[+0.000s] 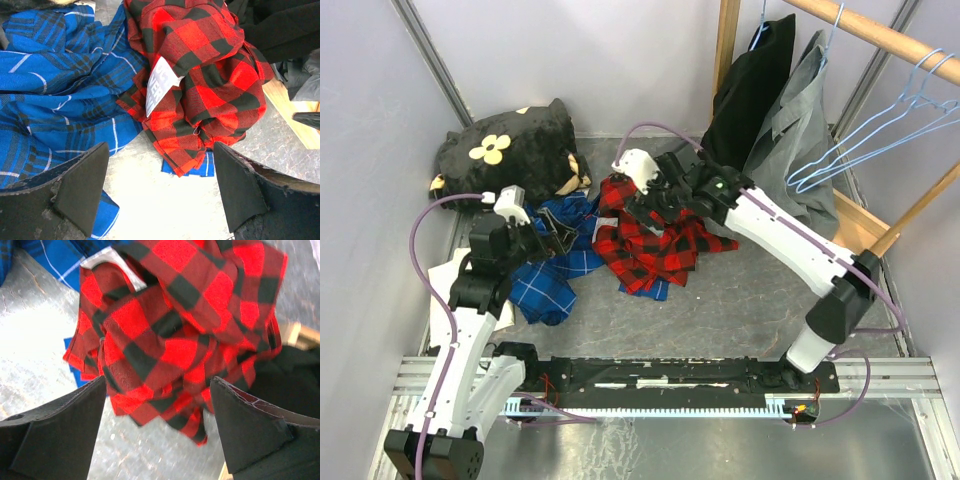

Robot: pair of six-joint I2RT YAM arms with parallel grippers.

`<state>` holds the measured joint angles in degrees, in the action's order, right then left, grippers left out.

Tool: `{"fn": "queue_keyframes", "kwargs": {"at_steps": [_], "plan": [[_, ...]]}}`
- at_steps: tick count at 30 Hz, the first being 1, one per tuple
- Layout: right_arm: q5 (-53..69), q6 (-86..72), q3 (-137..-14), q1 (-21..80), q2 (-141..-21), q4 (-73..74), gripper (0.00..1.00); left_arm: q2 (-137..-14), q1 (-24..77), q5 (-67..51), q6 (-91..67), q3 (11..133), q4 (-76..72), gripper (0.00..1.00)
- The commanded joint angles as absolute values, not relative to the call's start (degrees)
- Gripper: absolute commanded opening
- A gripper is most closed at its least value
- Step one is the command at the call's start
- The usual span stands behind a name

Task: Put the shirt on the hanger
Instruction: Adjust the shirt at the center of the board.

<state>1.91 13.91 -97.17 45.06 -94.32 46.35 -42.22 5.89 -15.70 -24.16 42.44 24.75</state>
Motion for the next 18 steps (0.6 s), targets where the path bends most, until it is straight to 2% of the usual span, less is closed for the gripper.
{"fn": "queue_keyframes", "kwargs": {"at_steps": [1,7,14,15,17,18], "plan": [[10.8,22.8,-98.9,44.6,-98.0,34.0,0.91,-40.5,6.0,-16.3,-22.3,42.5,23.2,0.90],[17.0,34.3,-98.4,44.6,-103.9,28.7,0.88,-40.4,6.1,-16.0,-21.9,42.1,23.6,0.90],[10.5,41.0,-109.2,44.3,-116.3,33.2,0.85,-40.9,6.0,-16.3,-21.8,41.5,23.1,0.90],[9.1,41.4,-110.1,44.2,-117.6,32.8,0.80,-40.9,6.0,-16.3,-21.8,41.5,23.1,0.90],[5.7,41.6,-111.1,44.2,-119.1,31.1,0.47,-40.8,6.1,-16.1,-21.9,41.4,23.1,0.89],[4.0,41.2,-111.3,44.2,-118.9,30.7,0.34,-40.7,6.0,-15.9,-21.9,41.3,23.1,0.90]]}}
